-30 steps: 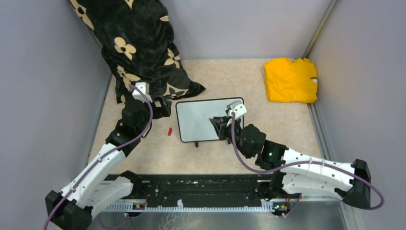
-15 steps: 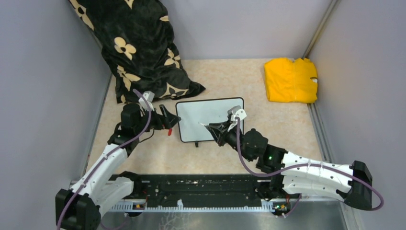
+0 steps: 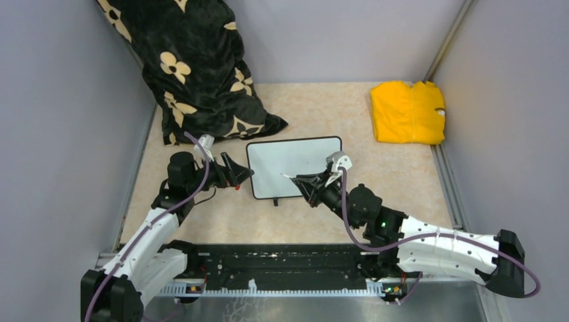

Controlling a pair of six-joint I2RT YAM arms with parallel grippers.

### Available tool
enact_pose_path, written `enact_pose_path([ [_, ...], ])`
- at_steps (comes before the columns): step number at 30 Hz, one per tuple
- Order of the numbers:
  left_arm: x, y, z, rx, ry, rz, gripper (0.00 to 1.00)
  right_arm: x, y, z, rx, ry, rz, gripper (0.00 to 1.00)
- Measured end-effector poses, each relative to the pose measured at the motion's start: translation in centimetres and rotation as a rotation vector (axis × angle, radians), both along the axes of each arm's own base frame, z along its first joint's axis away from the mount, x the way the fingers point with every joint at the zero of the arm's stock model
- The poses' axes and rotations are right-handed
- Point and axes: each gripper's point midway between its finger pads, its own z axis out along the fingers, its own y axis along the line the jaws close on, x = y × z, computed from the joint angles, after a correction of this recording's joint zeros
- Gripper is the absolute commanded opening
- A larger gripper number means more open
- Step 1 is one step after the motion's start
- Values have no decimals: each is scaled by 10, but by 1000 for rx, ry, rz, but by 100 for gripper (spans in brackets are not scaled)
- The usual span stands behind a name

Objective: Write a sentence on the whiteboard
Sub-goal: Adjust the whiteboard marker.

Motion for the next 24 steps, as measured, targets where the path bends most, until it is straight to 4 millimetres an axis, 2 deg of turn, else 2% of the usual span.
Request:
enact_pose_path([
  [4, 9, 2, 0, 37, 4, 12, 98, 0, 0, -4, -3, 9, -1, 0],
  [9, 34, 1, 18, 51, -40, 38, 92, 3, 7, -21, -52, 30, 1, 0],
  [12, 47, -4, 13, 54, -32, 21, 91, 3, 11, -28, -74, 39, 9, 0],
  [18, 42, -6, -20, 41, 26, -26, 93, -2, 15, -28, -82, 31, 46, 0],
  [24, 46, -3, -10, 41, -23, -16, 99, -5, 15, -24, -76, 19, 68, 0],
])
